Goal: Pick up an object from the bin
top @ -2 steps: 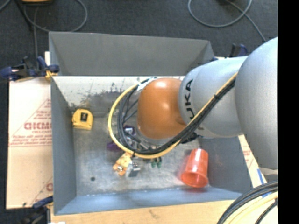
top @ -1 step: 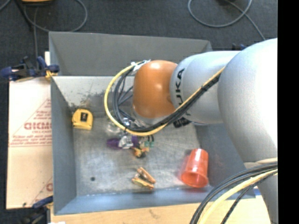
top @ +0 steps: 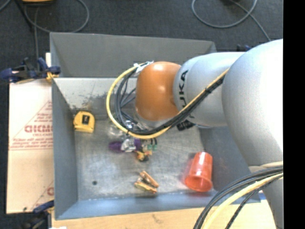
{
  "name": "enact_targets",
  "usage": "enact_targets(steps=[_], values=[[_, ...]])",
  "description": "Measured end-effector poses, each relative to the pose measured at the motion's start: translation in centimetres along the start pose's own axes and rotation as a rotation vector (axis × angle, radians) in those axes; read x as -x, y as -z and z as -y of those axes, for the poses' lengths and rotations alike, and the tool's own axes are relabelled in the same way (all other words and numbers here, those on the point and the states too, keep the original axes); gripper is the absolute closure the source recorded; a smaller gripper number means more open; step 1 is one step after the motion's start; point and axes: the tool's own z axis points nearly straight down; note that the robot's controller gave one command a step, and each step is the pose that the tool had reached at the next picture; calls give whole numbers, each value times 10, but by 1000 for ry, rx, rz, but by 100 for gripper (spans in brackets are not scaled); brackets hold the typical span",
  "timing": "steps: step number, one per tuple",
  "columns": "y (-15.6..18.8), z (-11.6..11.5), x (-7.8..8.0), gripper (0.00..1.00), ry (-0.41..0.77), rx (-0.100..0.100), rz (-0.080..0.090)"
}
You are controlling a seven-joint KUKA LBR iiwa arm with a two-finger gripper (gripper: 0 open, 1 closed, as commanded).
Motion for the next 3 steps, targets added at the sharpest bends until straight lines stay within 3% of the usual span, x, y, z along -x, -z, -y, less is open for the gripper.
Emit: enact_targets(steps=[1,2,3], values=[[3,-1,-1,100,1,-1,-4],[40,-6,15,100,17,-1,6],[143,-15,-18,100,96,-2,-2]])
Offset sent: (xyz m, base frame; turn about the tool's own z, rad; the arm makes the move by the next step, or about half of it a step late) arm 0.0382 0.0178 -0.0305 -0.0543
